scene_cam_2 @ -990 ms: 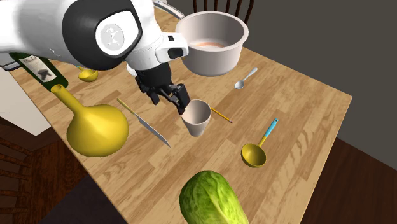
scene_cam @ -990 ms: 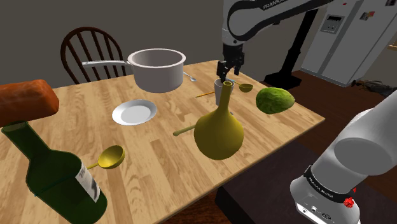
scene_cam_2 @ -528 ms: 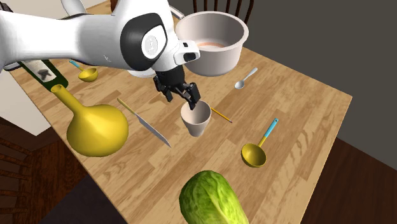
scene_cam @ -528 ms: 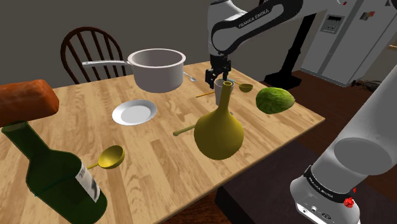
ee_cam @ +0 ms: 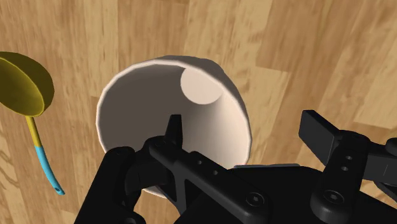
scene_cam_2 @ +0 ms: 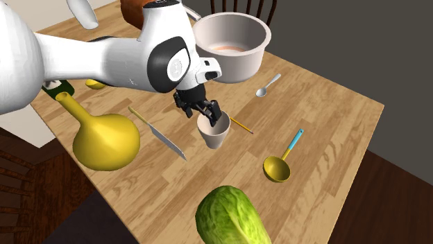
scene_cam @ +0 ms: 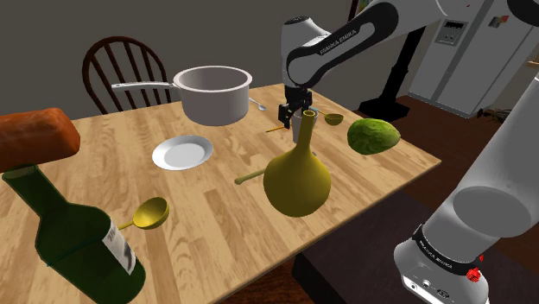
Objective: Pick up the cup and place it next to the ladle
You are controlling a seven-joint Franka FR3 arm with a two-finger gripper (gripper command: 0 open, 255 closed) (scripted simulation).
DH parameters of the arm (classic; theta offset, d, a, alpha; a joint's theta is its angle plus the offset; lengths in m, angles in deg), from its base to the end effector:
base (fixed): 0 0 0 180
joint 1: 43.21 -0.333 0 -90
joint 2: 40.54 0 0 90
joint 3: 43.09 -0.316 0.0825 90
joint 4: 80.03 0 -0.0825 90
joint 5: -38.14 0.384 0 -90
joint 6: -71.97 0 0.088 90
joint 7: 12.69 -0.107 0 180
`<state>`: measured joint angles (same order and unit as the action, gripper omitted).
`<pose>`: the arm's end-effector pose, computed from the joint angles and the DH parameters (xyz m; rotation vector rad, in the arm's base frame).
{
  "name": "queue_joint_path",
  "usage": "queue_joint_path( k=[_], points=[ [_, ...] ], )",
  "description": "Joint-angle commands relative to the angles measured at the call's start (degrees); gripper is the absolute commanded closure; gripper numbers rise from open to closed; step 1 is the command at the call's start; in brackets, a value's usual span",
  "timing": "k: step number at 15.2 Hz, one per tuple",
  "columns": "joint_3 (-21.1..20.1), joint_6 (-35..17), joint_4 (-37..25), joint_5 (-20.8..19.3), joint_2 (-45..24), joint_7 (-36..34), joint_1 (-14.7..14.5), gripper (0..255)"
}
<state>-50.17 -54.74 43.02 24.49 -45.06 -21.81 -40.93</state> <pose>0.5475 0.0376 0.3655 2.9594 0.1013 0.0123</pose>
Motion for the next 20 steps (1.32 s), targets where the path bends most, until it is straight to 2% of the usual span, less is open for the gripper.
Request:
queue_joint_path(
  k=[1,6,7,16,20],
  points=[
    [0.0,-0.2,0.1,0.0,0.0,0.0,0.0,0],
    [0.0,-0.2,0.1,0.0,0.0,0.0,0.0,0],
    [0.0,-0.2,0.1,0.0,0.0,0.0,0.0,255],
    [0.0,-0.2,0.1,0.0,0.0,0.0,0.0,255],
    [-0.1,2.6,-1.3,0.7,1.5,0.8,0.0,255]
  ],
)
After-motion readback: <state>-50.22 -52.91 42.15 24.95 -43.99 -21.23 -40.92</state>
